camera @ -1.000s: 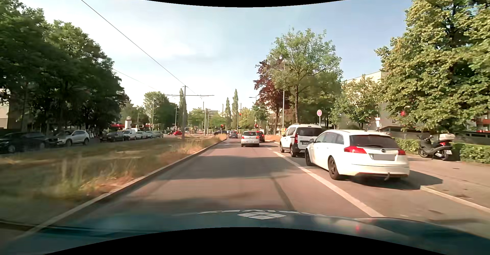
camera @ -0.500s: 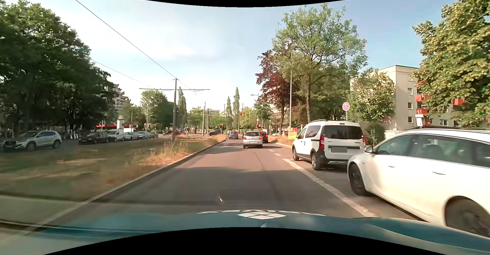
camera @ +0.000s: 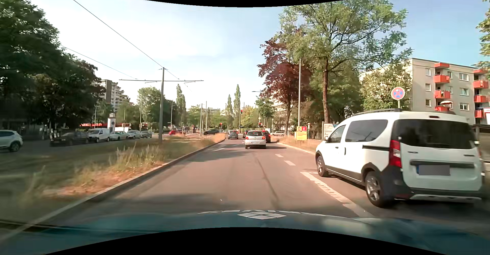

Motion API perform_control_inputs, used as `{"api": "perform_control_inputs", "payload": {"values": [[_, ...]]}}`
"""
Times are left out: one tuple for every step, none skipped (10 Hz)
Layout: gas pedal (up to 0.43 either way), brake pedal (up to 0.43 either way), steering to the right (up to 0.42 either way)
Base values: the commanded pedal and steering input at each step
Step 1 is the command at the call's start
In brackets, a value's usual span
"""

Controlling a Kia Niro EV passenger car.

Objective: Follow the waypoints while adhering to traffic rules and regulations

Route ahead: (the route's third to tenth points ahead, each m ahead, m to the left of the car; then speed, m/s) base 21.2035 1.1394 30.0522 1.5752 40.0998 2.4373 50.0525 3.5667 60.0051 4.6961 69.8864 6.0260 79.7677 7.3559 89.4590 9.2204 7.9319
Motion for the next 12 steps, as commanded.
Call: {"api": "perform_control_inputs", "payload": {"values": [[0.067, 0.0, -0.005], [0.079, 0.0, -0.004], [0.079, 0.0, -0.004], [0.079, 0.0, -0.004], [0.079, 0.0, -0.003], [0.079, 0.0, 0.0], [0.079, 0.0, 0.005], [0.079, 0.0, 0.012], [0.008, 0.0, 0.021], [0.0, 0.0, 0.03], [0.0, 0.0, 0.038], [0.0, 0.0, 0.045]]}}
